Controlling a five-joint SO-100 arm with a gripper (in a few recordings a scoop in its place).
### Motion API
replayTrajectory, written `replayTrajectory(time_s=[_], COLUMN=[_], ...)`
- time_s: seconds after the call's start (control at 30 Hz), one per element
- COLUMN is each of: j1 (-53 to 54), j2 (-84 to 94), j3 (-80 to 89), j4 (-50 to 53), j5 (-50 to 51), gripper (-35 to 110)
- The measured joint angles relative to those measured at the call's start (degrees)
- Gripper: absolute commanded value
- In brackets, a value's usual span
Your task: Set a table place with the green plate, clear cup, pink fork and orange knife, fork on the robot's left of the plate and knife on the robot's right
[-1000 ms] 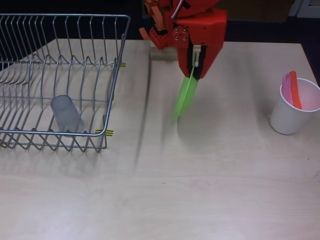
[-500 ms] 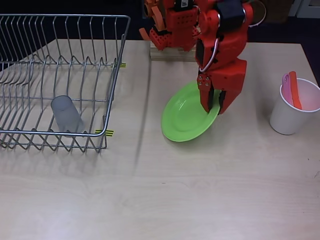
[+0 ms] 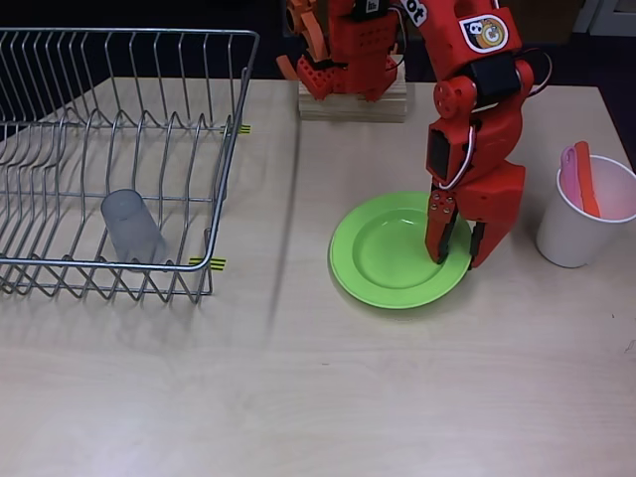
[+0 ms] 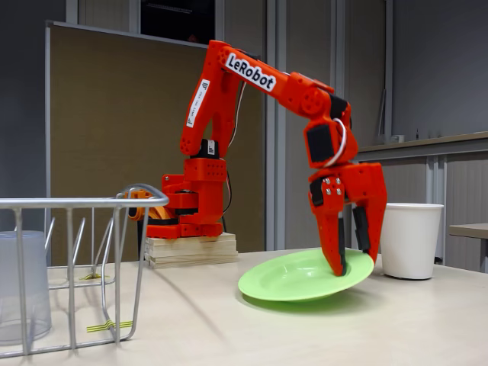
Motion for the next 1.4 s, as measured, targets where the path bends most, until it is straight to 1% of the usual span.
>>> replayTrajectory(time_s=[0.13, 0.27, 0.43, 0.63, 0.93, 1.03, 1.2, 1.4], j1=[-1.23, -1.23, -1.32, -1.14, -0.53, 0.26, 2.37, 4.13], j2=[-1.58, -1.58, -1.32, -1.14, 0.09, 0.09, 0.0, -0.09], j3=[1.05, 1.85, 2.64, 3.6, 5.54, 5.19, 1.76, -4.83], j4=[-2.9, -4.31, -4.75, -5.27, -0.53, -0.09, 1.85, 7.21], j5=[2.46, 3.96, 4.22, 4.22, 1.85, -0.09, -7.91, -17.23], gripper=[17, 23, 28, 29, 28, 27, 27, 27])
